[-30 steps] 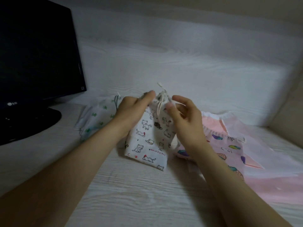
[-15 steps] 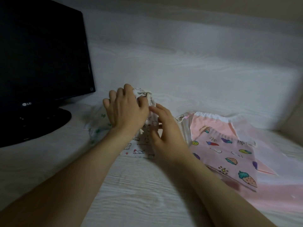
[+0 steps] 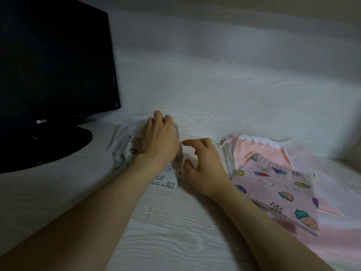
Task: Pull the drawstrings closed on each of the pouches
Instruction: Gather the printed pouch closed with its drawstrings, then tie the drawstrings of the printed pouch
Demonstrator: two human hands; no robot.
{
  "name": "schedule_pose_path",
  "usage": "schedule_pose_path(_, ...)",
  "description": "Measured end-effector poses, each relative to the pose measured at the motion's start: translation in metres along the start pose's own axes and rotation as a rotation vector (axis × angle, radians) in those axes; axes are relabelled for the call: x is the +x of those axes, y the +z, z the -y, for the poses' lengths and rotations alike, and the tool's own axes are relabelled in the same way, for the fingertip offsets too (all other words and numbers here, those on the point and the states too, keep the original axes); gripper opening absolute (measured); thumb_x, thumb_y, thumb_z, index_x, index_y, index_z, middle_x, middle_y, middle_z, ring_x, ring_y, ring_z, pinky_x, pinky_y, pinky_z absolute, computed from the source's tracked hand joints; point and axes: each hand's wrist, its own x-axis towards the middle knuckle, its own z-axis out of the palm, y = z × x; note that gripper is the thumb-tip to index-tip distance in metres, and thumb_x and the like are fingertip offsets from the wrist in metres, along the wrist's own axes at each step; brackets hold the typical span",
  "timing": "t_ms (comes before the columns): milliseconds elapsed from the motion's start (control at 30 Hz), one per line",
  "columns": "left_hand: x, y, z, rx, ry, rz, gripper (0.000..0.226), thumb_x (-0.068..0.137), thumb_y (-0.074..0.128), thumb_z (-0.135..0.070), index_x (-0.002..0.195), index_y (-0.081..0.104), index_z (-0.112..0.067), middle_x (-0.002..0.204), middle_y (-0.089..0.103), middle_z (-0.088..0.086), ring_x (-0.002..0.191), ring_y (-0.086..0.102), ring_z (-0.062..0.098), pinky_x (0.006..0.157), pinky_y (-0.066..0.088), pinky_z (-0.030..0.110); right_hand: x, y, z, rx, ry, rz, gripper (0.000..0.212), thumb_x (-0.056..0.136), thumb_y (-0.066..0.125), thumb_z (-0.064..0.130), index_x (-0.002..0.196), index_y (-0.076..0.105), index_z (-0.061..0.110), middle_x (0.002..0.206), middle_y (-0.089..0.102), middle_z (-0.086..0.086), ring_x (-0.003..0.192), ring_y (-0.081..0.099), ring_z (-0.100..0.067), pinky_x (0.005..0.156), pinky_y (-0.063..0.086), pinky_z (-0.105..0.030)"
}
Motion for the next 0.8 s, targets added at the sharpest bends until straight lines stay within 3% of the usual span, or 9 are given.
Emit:
schedule_pose_path(133,-0.008,0.012,-0.002,0.098,-0.071,0.239,0.058,0.104,0.048,-0.033,0.150,0.033,-0.002,0.153,0.040,0.022,0.139,0.043,0.042,0.115,0.038,0.051,0.000,-0.003,-0.008,-0.054,0.075,-0.026,0.046,0.085,0.063,0.014,0.130,0.067,0.022,0.121,0.056,-0.003,0.108,0.060,-0.024,0.098,0.050,-0.041)
schedule_pose_path(233,-0.011,0.023,0.007,0.135,-0.129,0.491,0.077,0.106,0.031,-0.053,0.164,0.013,-0.006,0.171,0.016,0.022,0.157,0.014,0.045,0.127,0.016,0.058,0.001,-0.004,-0.010,-0.094,0.087,-0.028,0.040,0.086,0.064,0.013,0.126,0.069,0.020,0.113,0.061,-0.004,0.100,0.060,-0.019,0.093,0.049,-0.034)
schedule_pose_path(300,-0.011,0.028,0.012,0.099,-0.151,0.579,0.082,0.104,0.024,-0.063,0.166,0.015,-0.010,0.173,0.010,0.019,0.159,0.002,0.043,0.129,0.007,0.059,0.001,-0.006,-0.009,-0.100,0.077,-0.015,0.037,0.088,0.065,0.017,0.125,0.069,0.020,0.109,0.063,-0.003,0.094,0.057,-0.012,0.088,0.048,-0.030)
schedule_pose_path(433,-0.012,0.020,0.008,0.131,-0.075,0.375,0.062,0.099,0.048,-0.051,0.147,0.046,-0.011,0.153,0.038,0.020,0.140,0.033,0.042,0.116,0.034,0.052,-0.001,-0.017,-0.006,-0.107,0.044,-0.001,0.023,0.086,0.068,0.024,0.109,0.068,0.024,0.095,0.062,0.004,0.088,0.056,-0.012,0.078,0.044,-0.029)
schedule_pose_path(600,-0.014,0.011,-0.007,-0.032,0.103,0.048,0.019,0.094,0.055,-0.034,0.102,0.059,-0.018,0.116,0.051,0.005,0.113,0.045,0.028,0.092,0.044,0.042,-0.002,-0.037,-0.008,-0.216,0.098,0.004,0.016,0.079,0.064,0.015,0.093,0.059,0.022,0.084,0.064,0.004,0.078,0.061,-0.018,0.070,0.051,-0.037)
schedule_pose_path(700,-0.018,0.014,-0.017,-0.305,0.265,0.078,0.009,0.095,0.059,-0.026,0.089,0.062,-0.021,0.095,0.056,-0.003,0.098,0.052,0.021,0.086,0.050,0.045,-0.002,-0.051,-0.011,-0.414,0.273,0.007,0.023,0.081,0.061,0.015,0.104,0.057,0.019,0.096,0.068,-0.005,0.090,0.064,-0.030,0.076,0.054,-0.040)
schedule_pose_path(800,-0.029,0.023,-0.030,-0.382,0.413,0.257,0.010,0.096,0.061,-0.026,0.096,0.069,-0.021,0.099,0.063,-0.004,0.101,0.056,0.018,0.091,0.051,0.044,-0.006,-0.062,-0.016,-0.651,0.434,0.037,0.031,0.084,0.062,0.019,0.113,0.054,0.012,0.110,0.063,-0.013,0.103,0.059,-0.037,0.083,0.051,-0.041)
